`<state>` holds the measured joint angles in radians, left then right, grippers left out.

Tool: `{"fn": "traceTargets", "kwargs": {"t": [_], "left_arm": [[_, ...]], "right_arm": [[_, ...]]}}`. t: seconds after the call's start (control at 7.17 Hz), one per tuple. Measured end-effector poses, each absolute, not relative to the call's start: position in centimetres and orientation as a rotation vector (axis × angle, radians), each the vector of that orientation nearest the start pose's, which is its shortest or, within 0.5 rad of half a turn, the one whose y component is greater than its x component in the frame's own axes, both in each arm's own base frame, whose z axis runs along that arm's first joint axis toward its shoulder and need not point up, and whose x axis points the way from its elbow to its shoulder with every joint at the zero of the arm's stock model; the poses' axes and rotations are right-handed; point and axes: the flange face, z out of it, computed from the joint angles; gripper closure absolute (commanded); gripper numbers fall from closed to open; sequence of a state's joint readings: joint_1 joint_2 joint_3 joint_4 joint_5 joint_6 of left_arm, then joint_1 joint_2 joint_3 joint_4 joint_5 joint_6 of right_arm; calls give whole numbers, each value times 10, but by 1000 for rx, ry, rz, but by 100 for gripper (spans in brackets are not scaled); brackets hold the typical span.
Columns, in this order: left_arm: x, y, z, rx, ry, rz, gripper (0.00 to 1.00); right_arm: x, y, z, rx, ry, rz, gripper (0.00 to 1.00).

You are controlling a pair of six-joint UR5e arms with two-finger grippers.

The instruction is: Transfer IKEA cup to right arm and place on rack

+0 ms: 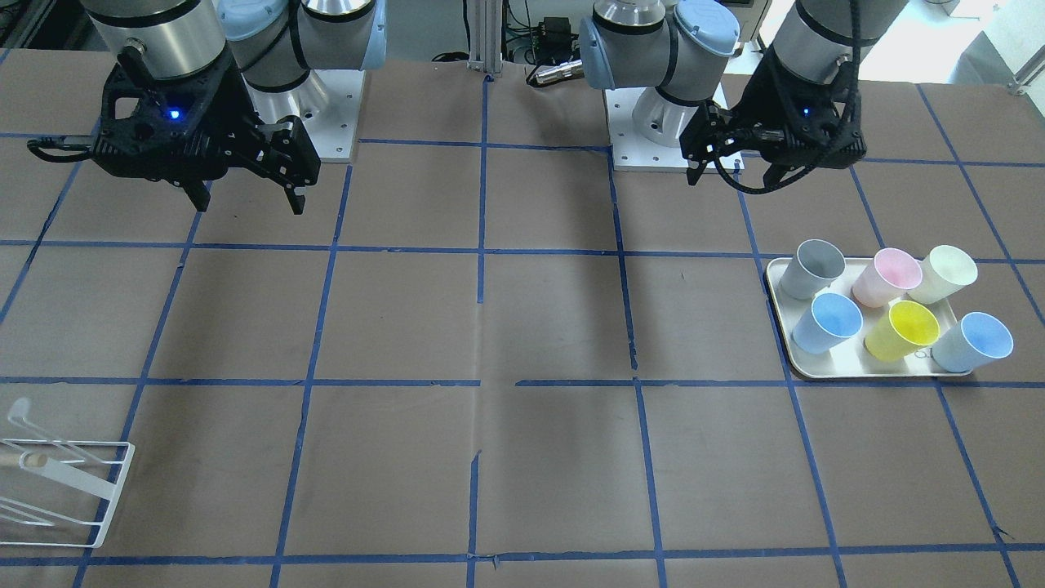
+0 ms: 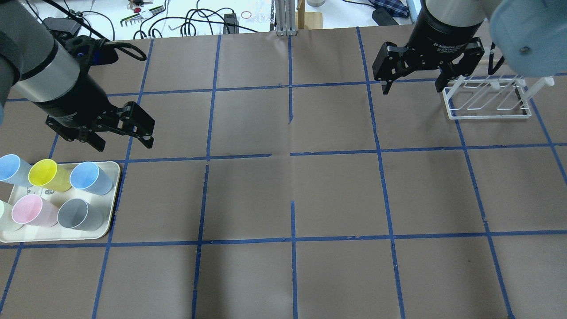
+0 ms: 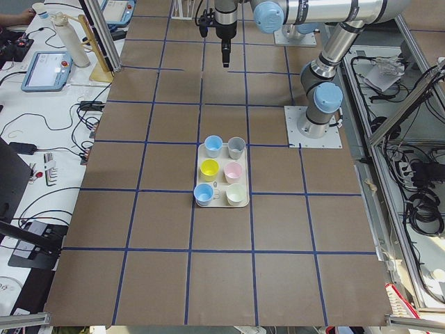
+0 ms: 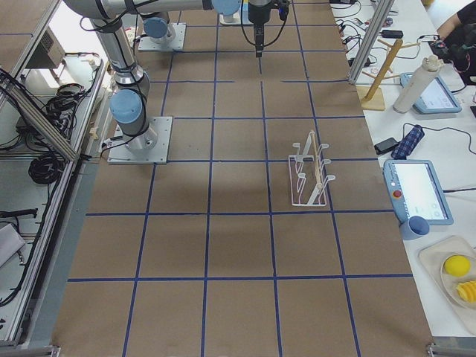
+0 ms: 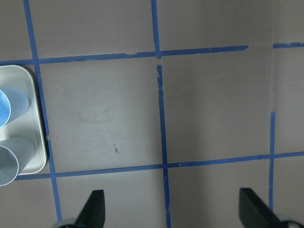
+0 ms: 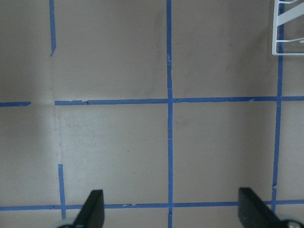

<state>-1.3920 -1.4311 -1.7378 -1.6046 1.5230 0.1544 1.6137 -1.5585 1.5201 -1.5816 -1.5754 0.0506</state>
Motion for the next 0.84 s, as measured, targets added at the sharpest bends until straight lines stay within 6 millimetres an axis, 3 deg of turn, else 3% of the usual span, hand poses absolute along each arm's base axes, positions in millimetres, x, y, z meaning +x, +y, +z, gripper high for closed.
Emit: {"fn": "traceTargets", "kwargs": {"t": [0.14,0.56,0.84], "left_arm": [[-31,-451,459,-65,3201,104,0],[54,-472,432,221,3200,85,0],[111,-477,392,420,3148,11,0]], "right_arm": [[154,-495,508,12,3143,-77,0],[154,-495,508,12,3143,-78,0],[155,-495,508,11,3143,-78,0]]}}
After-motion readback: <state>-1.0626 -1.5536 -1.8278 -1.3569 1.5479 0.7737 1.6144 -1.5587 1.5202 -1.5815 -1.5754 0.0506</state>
